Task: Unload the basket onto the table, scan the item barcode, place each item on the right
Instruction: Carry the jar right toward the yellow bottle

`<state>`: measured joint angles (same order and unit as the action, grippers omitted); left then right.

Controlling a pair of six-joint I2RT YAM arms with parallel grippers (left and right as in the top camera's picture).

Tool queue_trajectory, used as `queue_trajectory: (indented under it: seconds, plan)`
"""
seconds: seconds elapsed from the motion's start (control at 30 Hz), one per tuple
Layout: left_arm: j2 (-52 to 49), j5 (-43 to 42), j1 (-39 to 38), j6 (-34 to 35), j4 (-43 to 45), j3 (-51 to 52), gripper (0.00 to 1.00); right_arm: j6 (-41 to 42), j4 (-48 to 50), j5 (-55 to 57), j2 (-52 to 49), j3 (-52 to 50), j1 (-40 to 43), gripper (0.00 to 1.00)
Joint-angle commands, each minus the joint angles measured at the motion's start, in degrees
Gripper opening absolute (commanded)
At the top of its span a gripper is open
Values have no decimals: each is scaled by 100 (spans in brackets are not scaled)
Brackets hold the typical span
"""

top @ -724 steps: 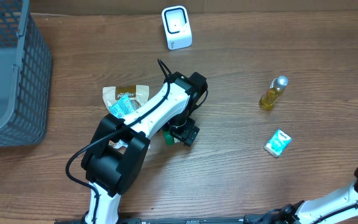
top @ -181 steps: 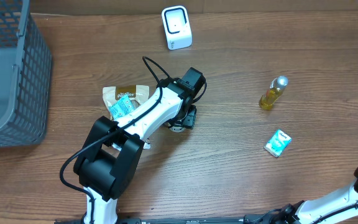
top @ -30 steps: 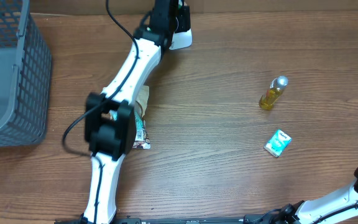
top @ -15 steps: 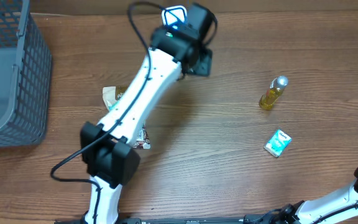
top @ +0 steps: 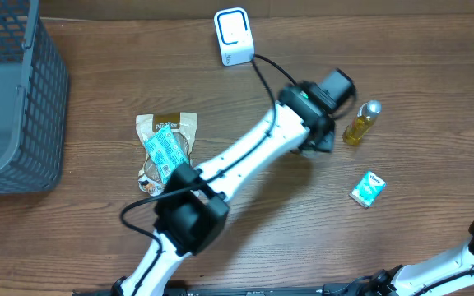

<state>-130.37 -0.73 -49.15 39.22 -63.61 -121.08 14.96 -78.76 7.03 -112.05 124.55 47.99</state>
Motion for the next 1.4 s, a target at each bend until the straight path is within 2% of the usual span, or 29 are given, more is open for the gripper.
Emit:
queue_trajectory:
  seconds: [0.0,0.57,0.73,1.3,1.37]
  plan:
    - [-313,-37,-247,323,140,13,11,2,22,37,81,55,2,100]
    - [-516,-7,-761,304,348,13,16,2,22,37,81,55,2,100]
    - [-531,236,-855,302,348,17,18,2,22,37,81,55,2,100]
    - [-531,415,-907,299,260,20,21,2,22,37,81,55,2,100]
    - [-531,415,-907,299,260,17,24,2,22,37,81,55,2,100]
